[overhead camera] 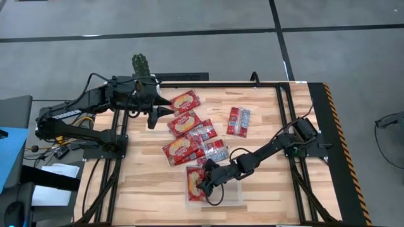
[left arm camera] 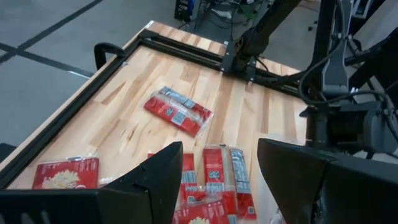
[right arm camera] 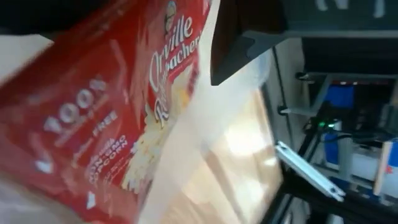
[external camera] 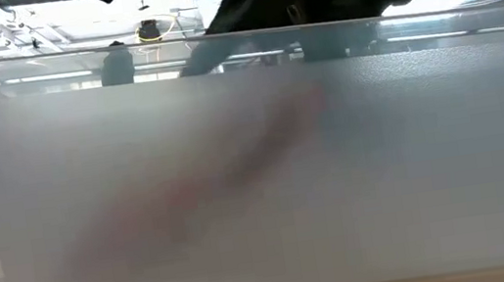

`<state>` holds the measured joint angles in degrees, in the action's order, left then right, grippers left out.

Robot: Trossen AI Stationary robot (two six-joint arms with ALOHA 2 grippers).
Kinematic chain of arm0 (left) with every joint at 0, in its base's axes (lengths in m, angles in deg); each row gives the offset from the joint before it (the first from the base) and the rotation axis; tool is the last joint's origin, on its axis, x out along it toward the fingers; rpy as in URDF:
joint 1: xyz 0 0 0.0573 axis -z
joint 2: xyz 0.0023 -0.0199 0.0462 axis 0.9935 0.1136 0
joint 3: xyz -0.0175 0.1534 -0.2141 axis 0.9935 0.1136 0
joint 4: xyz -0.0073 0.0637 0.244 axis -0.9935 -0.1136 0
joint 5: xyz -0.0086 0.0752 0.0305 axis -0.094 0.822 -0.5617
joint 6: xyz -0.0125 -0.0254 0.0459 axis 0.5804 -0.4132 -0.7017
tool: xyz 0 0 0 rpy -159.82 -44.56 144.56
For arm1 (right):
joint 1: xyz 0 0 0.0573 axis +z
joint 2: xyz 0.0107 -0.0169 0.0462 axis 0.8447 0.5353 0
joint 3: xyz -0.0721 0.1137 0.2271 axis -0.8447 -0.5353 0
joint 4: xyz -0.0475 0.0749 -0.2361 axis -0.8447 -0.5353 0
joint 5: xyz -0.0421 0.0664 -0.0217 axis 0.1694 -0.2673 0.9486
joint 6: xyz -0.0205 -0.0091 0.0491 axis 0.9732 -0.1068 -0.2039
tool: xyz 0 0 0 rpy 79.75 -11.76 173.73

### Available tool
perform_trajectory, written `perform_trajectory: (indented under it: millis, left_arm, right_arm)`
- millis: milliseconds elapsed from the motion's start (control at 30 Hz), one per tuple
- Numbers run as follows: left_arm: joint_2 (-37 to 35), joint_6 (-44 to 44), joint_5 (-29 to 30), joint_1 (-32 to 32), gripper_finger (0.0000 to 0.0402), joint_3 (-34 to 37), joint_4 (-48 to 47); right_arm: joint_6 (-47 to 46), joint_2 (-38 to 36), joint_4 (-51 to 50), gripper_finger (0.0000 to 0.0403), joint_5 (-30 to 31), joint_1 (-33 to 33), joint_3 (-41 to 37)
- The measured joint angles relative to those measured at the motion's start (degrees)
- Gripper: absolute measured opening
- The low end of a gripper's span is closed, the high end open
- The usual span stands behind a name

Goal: Sort popcorn bags into baskets
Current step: Put the red popcorn bag into the transparent bin

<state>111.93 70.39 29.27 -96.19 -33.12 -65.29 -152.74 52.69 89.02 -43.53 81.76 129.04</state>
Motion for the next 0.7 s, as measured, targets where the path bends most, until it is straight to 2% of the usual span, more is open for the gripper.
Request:
perform_trajectory:
  millis: [233, 533, 700]
  left_arm:
    - [0.0, -0.4, -0.3, 0.0, 0.0197, 0.0, -1.7]
    - [0.0, 0.5, -0.2, 0.0, 0.0197, 0.0, -2.1]
    - [0.0, 0.9, 0.6, 0.0, 0.0197, 0.0, -6.7]
  right_arm:
    - [0.1, -1.8, -9.7, 0.0193, -1.9, 0.0, 1.7]
    - [6.6, -2.1, -28.8, 0.0169, -4.0, 0.0, 11.2]
    - [10.4, -2.1, -39.8, 0.0163, -4.0, 0.1, 16.1]
